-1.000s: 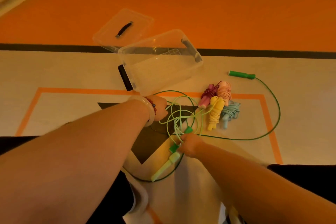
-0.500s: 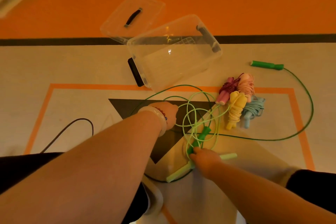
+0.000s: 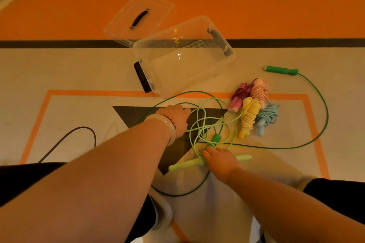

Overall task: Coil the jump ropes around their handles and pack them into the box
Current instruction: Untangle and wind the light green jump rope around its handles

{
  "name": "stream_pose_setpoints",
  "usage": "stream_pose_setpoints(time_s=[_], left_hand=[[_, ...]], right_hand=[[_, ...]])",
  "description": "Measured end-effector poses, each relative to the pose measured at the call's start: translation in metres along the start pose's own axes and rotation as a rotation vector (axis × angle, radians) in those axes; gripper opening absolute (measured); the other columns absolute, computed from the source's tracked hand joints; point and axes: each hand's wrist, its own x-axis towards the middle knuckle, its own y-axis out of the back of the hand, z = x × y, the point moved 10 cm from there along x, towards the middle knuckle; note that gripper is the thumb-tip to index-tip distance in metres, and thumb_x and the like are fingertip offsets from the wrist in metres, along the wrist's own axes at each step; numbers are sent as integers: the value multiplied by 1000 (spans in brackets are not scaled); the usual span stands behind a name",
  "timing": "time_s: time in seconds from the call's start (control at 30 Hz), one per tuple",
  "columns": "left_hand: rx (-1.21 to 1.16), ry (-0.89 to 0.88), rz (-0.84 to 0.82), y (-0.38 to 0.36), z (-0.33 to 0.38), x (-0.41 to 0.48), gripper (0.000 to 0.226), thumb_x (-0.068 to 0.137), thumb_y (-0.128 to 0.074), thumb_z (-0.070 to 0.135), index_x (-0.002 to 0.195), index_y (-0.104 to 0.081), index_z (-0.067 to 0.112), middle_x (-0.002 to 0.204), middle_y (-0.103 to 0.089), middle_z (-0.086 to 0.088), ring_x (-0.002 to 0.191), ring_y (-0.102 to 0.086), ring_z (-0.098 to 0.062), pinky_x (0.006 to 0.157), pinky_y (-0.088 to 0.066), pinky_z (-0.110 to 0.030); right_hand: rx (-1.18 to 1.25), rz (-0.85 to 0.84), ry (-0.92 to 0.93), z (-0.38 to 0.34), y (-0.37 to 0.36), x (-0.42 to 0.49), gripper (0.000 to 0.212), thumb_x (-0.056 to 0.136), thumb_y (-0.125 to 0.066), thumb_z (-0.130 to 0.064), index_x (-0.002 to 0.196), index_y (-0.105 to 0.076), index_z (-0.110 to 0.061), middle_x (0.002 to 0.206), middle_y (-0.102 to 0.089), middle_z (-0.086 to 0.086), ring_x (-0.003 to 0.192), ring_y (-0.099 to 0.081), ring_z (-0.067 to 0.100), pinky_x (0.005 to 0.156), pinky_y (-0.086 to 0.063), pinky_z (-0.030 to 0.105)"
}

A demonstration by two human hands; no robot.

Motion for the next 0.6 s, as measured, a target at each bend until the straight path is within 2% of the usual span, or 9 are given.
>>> stream_pose_setpoints(time_s=[0.33,0.6], left_hand=[[43,-26,52,3,8,-2,49,100,-41,27,146,-28,19,141,-39,-9,122,-45,-31,92,-43,-43],[61,-18,88,19,8,-7,49,100,-39,30,146,-28,20,142,-39,-8,122,-46,-30,87,-43,-40]], right_hand=[[38,76,-9,-4,16,-3,38,99,-47,-23,137,-40,-19,135,-45,4,117,-52,29,92,-42,39],[162,239,-98,29,68,-10,39,100,-43,-28,138,-41,-20,136,-46,3,113,-53,27,88,-47,38]])
